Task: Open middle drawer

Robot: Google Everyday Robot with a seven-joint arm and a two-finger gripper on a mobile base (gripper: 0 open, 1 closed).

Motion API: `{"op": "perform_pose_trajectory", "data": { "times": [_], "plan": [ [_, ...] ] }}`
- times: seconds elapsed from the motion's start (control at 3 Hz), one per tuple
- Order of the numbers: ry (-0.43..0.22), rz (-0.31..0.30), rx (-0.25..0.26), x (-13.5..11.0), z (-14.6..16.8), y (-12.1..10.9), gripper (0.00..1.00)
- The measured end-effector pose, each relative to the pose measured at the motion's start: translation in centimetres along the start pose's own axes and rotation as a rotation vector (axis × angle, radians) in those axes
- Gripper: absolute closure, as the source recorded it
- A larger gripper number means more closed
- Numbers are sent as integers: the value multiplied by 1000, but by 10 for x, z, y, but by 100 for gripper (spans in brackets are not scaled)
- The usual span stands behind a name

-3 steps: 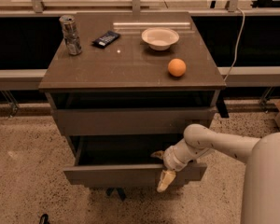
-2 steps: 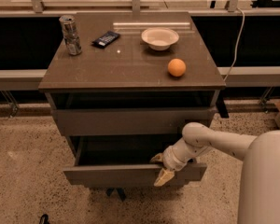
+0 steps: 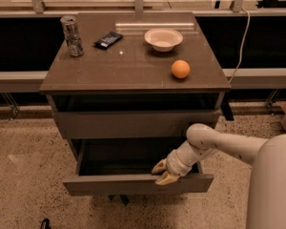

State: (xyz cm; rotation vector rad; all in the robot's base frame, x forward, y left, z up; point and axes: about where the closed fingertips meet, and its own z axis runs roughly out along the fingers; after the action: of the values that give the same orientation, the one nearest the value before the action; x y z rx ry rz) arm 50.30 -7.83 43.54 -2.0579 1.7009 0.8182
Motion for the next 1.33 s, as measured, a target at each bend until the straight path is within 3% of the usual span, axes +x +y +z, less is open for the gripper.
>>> {"op": "perform_pose_trajectory", "data": {
  "times": [0.33,0.67,1.33],
  "plan": [
    [-13,11,-33,-8,0,19,100],
    [-21,-2,-95,-21,-5,37,100],
    [-23,-2,-101,-21,-3,38,50]
  ]
}}
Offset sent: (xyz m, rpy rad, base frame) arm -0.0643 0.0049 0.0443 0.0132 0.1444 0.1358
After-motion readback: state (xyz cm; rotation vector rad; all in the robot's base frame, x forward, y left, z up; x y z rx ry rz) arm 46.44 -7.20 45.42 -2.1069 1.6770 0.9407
